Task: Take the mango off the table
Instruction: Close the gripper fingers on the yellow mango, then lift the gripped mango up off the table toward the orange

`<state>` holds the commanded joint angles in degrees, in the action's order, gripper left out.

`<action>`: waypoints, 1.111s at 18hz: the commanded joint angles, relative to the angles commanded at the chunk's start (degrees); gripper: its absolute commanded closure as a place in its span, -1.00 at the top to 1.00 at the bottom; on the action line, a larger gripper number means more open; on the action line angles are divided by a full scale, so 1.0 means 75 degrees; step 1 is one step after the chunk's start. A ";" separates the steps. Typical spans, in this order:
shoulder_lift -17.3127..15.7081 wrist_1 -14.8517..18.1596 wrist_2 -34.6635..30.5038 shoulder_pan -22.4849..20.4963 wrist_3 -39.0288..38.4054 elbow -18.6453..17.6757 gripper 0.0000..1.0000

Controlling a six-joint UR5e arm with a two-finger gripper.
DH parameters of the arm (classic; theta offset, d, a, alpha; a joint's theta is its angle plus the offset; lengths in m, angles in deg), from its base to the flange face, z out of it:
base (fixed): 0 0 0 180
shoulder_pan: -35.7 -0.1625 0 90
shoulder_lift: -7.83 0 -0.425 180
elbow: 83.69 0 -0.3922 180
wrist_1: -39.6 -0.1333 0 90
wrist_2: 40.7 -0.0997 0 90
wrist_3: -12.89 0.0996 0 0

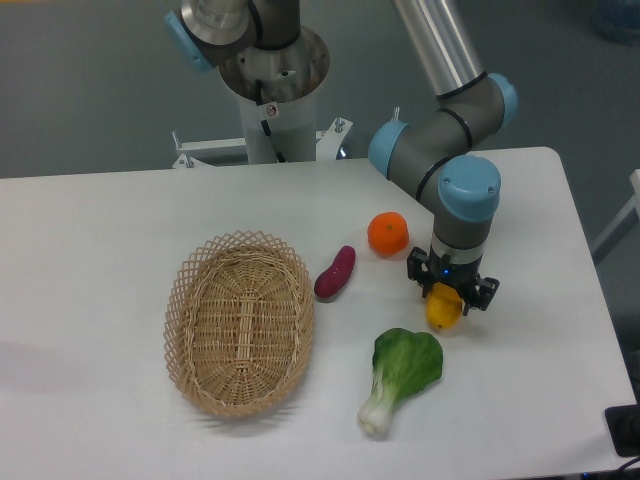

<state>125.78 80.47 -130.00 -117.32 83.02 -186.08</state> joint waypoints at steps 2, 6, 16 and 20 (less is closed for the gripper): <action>-0.0012 -0.0012 0.0000 0.0000 0.0000 0.0000 0.03; -0.0082 -0.0023 0.0047 -0.0012 0.0000 0.0117 0.01; -0.0901 -0.0012 0.1405 -0.0070 -0.0375 0.0481 0.01; -0.1218 -0.0023 0.1862 0.0035 -0.1239 0.0469 0.01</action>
<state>116.65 80.30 -116.03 -117.06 73.73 -182.57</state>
